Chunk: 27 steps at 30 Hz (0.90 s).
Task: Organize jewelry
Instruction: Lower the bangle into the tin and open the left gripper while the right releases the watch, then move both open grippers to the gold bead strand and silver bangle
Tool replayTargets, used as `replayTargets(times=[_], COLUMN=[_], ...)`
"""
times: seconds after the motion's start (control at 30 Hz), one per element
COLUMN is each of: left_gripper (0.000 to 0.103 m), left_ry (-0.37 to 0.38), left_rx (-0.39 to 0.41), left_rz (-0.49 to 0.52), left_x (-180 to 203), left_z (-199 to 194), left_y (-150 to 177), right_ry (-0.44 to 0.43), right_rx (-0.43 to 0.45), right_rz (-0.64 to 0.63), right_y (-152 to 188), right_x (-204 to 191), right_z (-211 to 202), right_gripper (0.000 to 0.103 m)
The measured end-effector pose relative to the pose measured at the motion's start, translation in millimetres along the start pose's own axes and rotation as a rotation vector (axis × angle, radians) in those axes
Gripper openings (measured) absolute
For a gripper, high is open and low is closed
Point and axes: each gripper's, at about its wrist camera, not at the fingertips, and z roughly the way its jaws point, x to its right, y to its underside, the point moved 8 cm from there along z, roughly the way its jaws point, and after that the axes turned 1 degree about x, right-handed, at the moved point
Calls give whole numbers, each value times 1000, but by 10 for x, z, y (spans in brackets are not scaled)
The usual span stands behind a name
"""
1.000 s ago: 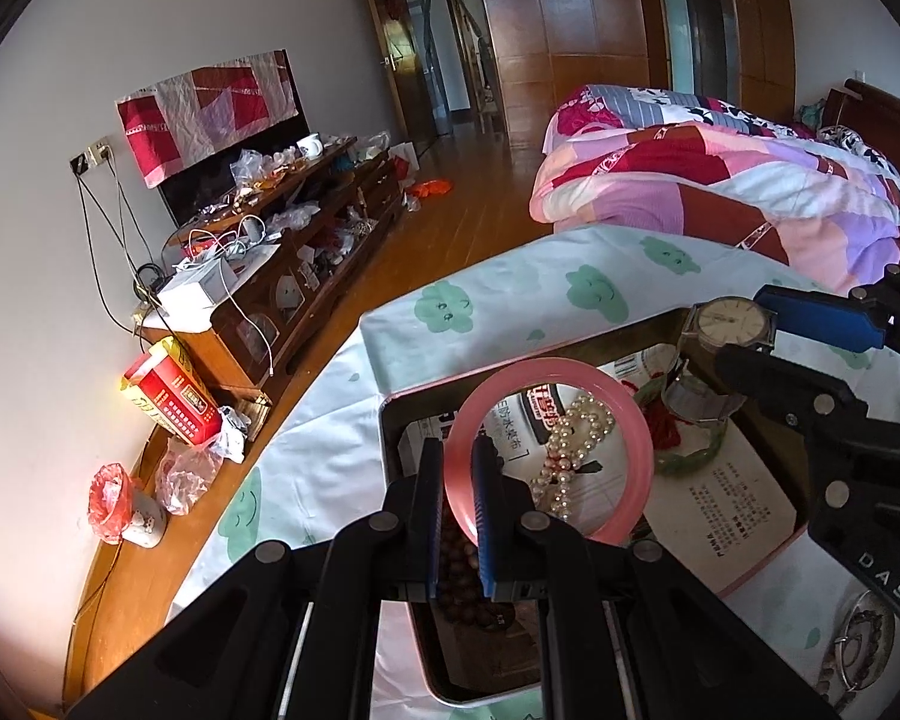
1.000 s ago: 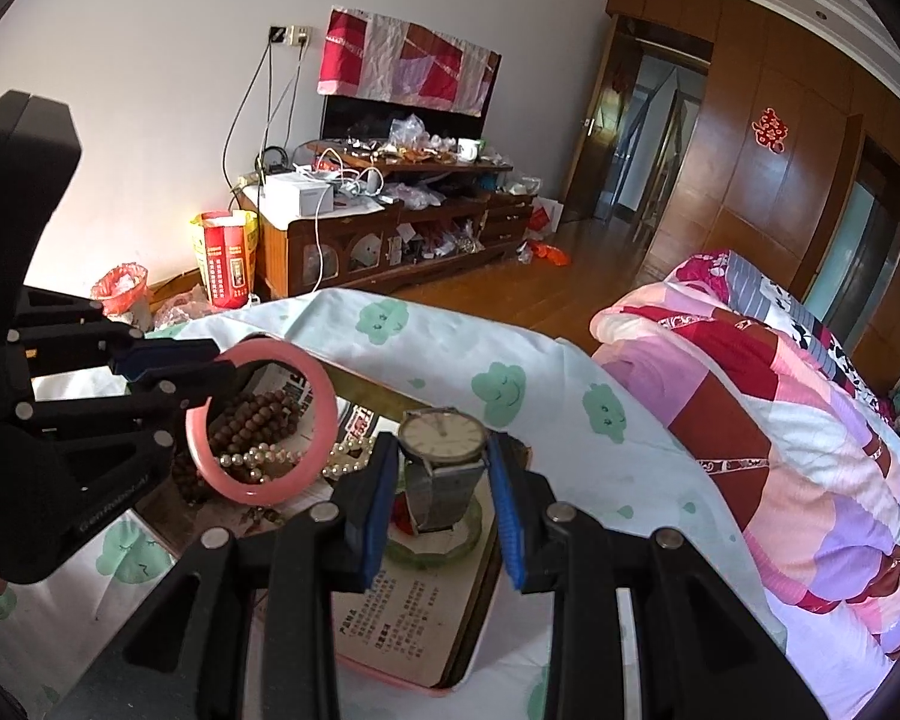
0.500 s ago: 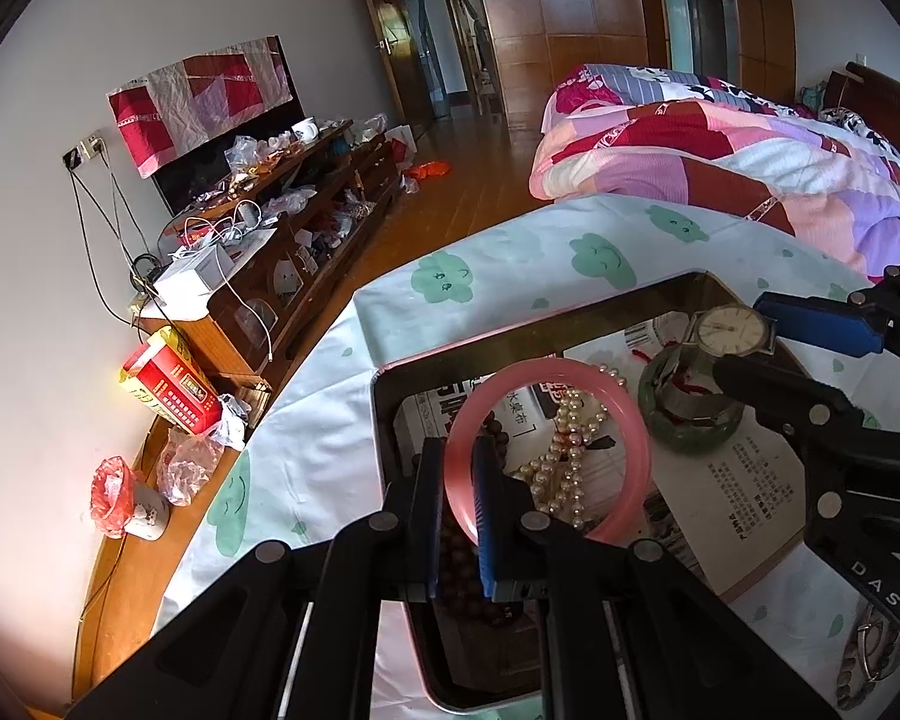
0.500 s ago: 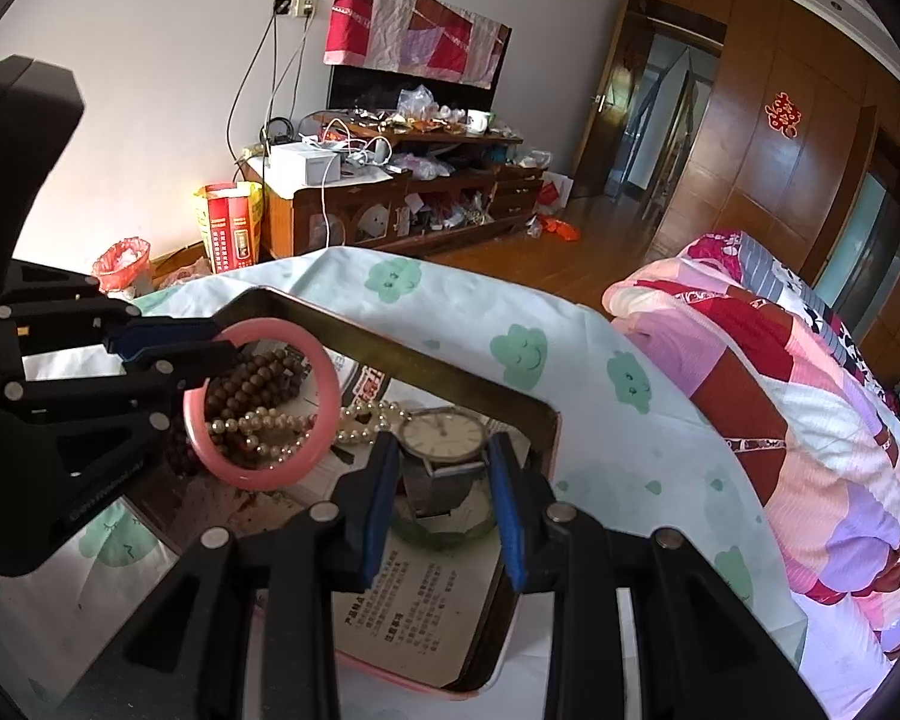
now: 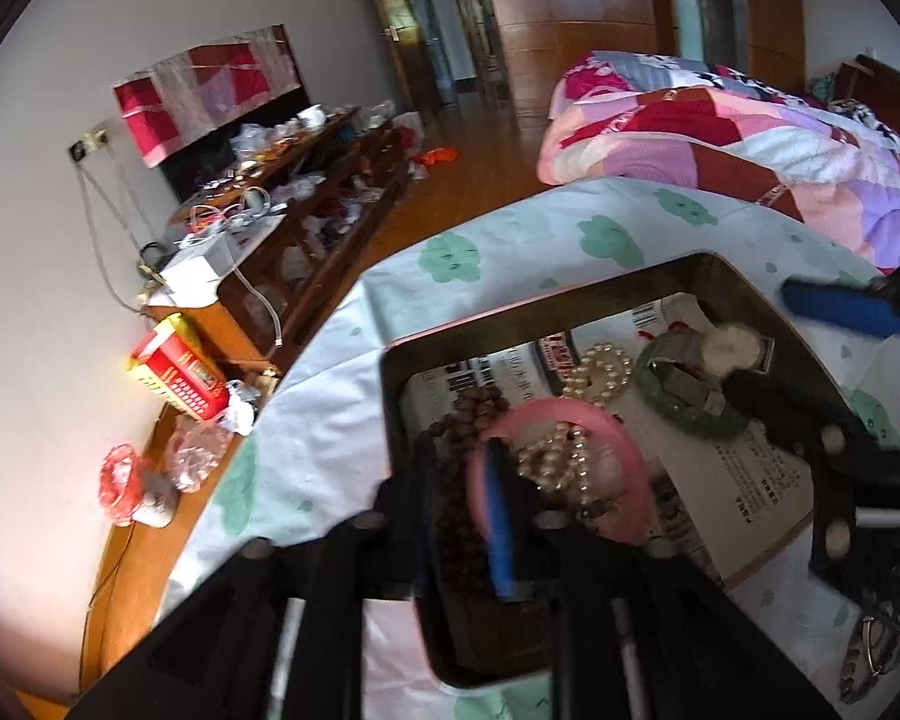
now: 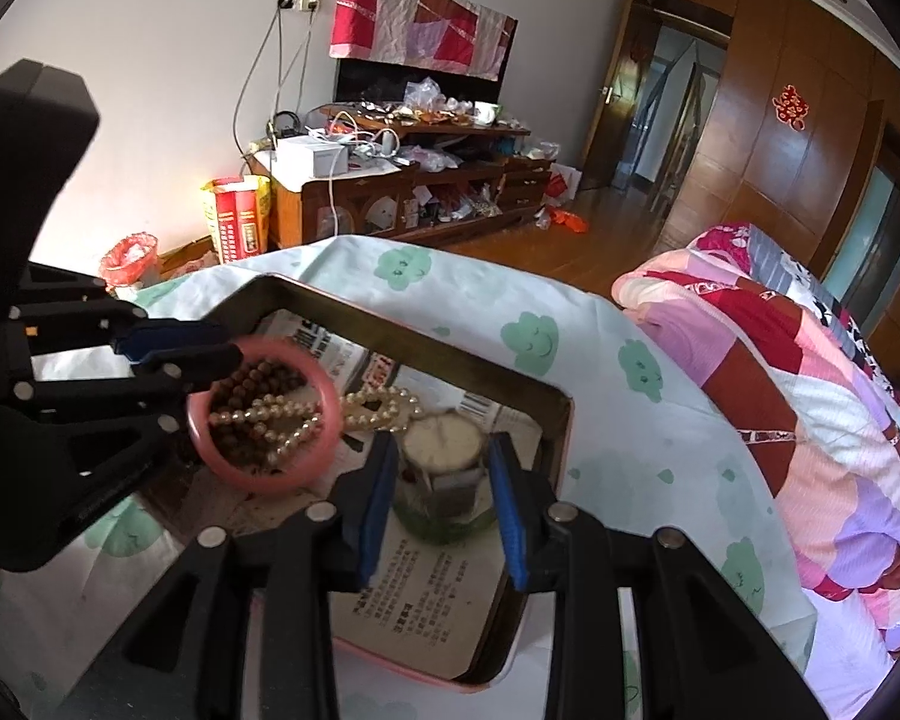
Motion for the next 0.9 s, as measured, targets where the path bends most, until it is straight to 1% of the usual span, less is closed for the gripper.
replayTargets(times=[0.03,0.07,0.1,0.13,0.23,0.3,0.43,0.53,0.6,0.67,0.73,0.9], left_gripper=[59,69,77,77,77,77,77,76,76,77,77,76], left_ry=[-3,-20,-28,-21,-15,-8,12,23,23,36,33,47], left_rx=[18,45,70,85,87,91,75,57,49,37,26,19], left_rz=[-10,-22,-31,-37,-66,-84,-98,-88,-93,-92,-89,-89], left_x=[-19,-57,-84,-101,-130,-129,-57,22,54,101,147,242], left_z=[-64,-150,-227,-288,-440,-537,-695,-758,-799,-823,-846,-908], left_y=[-2,-3,-2,8,108,209,485,670,778,885,981,1072], right_ry=[6,10,9,8,16,21,37,46,56,66,77,81], right_rx=[4,15,29,35,34,36,24,11,9,11,7,-21], right_rz=[0,3,6,7,11,19,39,56,71,83,97,133], right_y=[-2,-5,-3,10,57,113,261,407,523,605,711,1002], right_x=[10,21,32,44,75,109,176,244,286,322,361,424], right_z=[-24,-65,-123,-176,-288,-379,-515,-599,-686,-752,-809,-898], right_gripper=[54,62,63,63,63,63,63,64,68,70,70,70])
